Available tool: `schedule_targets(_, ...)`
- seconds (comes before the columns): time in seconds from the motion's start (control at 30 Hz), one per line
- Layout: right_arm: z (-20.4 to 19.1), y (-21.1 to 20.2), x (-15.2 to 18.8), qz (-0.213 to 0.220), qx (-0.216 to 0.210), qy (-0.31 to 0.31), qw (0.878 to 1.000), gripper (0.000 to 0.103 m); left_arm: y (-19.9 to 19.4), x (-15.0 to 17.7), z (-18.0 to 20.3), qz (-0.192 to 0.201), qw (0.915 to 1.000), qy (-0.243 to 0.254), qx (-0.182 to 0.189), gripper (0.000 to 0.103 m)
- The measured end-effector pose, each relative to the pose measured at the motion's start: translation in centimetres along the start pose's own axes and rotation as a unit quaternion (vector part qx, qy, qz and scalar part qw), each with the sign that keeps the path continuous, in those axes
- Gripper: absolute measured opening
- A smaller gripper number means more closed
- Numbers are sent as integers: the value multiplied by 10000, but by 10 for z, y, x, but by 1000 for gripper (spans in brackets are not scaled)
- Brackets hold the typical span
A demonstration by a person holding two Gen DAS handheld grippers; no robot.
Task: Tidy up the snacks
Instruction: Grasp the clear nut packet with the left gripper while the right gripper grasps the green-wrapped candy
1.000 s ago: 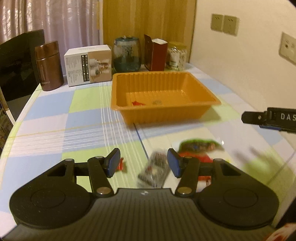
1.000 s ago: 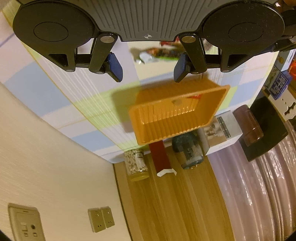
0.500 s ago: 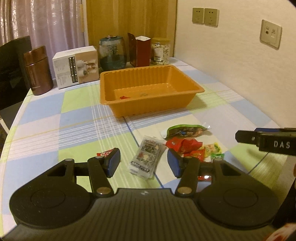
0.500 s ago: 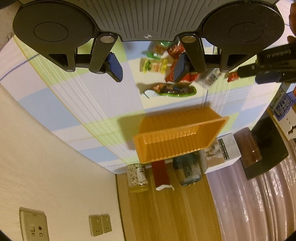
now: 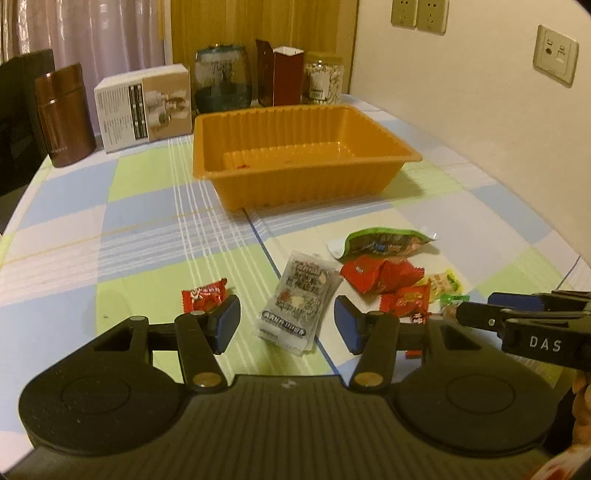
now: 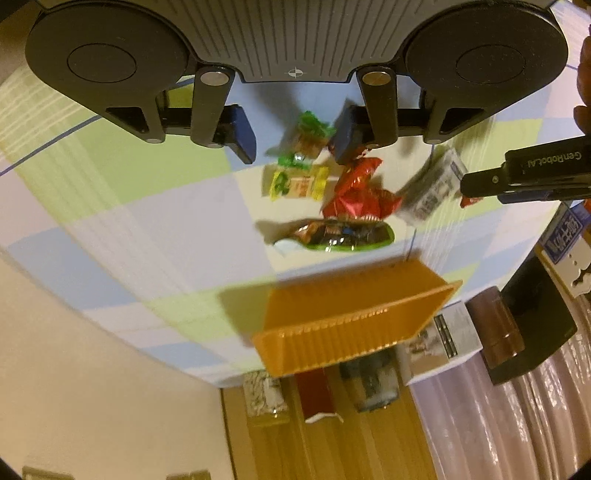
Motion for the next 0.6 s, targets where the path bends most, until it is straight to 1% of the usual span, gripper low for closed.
schedule_targets(0.17, -1, 12, 2, -83, 62, 35, 9999, 38, 9, 2, 0, -58, 10000, 13, 29, 53)
schedule_targets(0.23, -2, 15, 2, -75, 72, 28, 9999, 37, 12, 3, 1, -67, 10000, 34, 17, 53)
schedule_targets(0.5, -10, 21, 6, -85, 234, -337, 9991, 34, 21, 3, 1, -108, 9998, 176, -27, 53)
schedule_targets(0.53, -9, 21, 6, -92, 244, -337, 9991, 32, 21, 2, 2, -102, 9997, 209, -24, 53)
schedule_targets(0.57, -9, 20, 6, -92, 273, -356, 9990, 25, 22, 2, 3, -95, 9996, 255, -20, 53)
schedule_targets(0.6, -9, 20, 7, -87, 304, -372, 9988, 24, 23, 1, 4, -90, 9995, 311, -18, 53)
Point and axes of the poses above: each gripper's, at about its wrist camera, not at the fingertips, and y roughly the way its jaws point, z to its right, x to its underside, the point moved 5 cm from there along y, roughly the way its jaws point, and after that the axes turned 9 degrees about y, right-handed, at the moved point
